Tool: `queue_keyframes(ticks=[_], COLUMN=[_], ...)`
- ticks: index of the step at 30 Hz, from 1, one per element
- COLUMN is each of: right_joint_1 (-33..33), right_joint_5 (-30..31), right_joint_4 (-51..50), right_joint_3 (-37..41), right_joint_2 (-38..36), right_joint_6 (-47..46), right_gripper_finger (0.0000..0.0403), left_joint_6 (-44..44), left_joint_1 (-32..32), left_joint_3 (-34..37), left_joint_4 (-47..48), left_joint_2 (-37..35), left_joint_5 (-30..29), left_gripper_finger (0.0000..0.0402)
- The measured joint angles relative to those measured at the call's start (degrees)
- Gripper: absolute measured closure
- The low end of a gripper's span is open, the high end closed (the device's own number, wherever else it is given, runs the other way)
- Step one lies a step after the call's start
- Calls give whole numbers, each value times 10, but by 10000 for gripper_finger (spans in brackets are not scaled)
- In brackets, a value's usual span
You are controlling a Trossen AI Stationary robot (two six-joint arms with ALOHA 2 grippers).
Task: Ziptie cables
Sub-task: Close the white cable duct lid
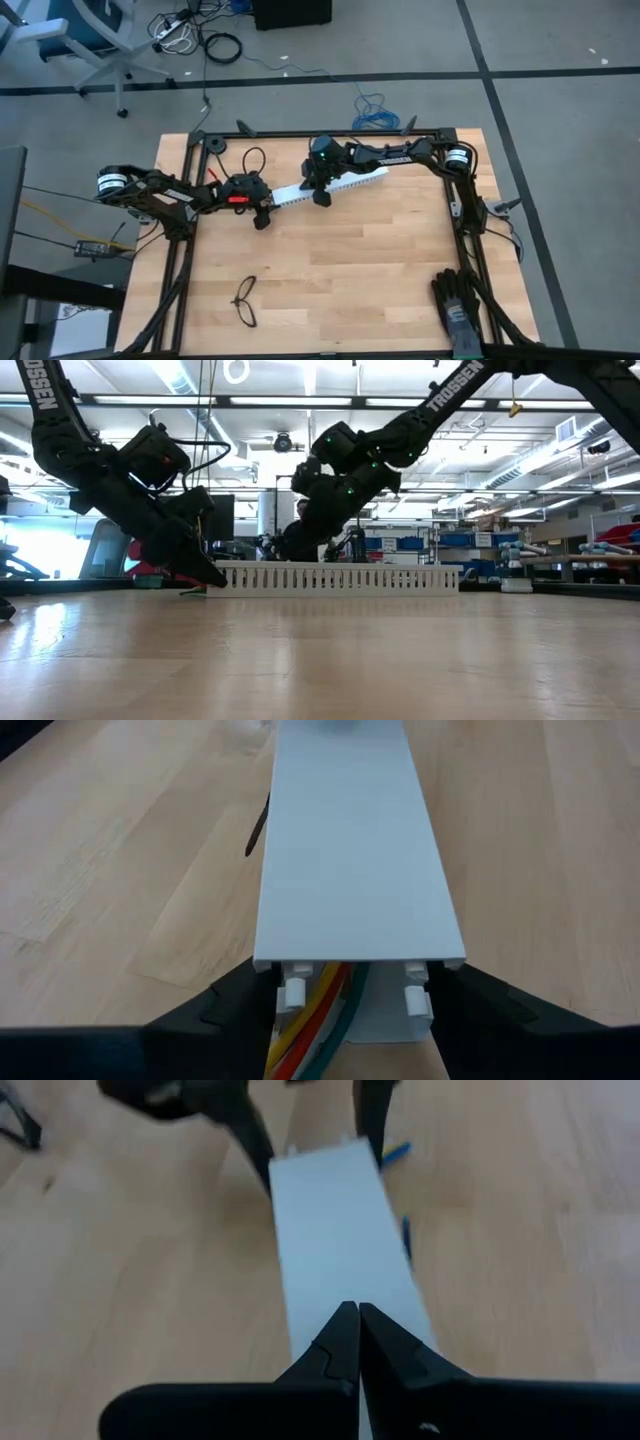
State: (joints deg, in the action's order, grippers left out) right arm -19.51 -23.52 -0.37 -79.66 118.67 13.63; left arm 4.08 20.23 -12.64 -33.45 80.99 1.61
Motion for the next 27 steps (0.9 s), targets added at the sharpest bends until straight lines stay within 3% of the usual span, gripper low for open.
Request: queue_keyframes(ticks=[6, 11, 13, 19, 23, 27], right_joint_1=[-7, -22, -29, -25, -12, -11], right_joint_5=[36, 106, 107, 13, 1, -8], right_joint_4=[-60, -186, -212, -97, -22, -11], right_joint_3=[-1, -1, 0, -3, -1, 1], right_joint_2=[-53, -73, -66, -2, 6, -13], right_joint_6=[15, 12, 2, -3, 0, 1], right_gripper_finger=[403, 403, 403, 403, 403, 403], left_joint_6=[-11, -11, -11, -15, -13, -14], left_joint_1=[0, 0, 0, 0, 0, 0], left_joint_3=[0, 0, 0, 1, 0, 0], left_joint_4=[2, 4, 3, 2, 1, 0], left_joint_2=[0, 0, 0, 0, 0, 0], left_joint_5=[0, 0, 0, 0, 0, -1], left_gripper_finger=[172, 172, 172, 172, 172, 172])
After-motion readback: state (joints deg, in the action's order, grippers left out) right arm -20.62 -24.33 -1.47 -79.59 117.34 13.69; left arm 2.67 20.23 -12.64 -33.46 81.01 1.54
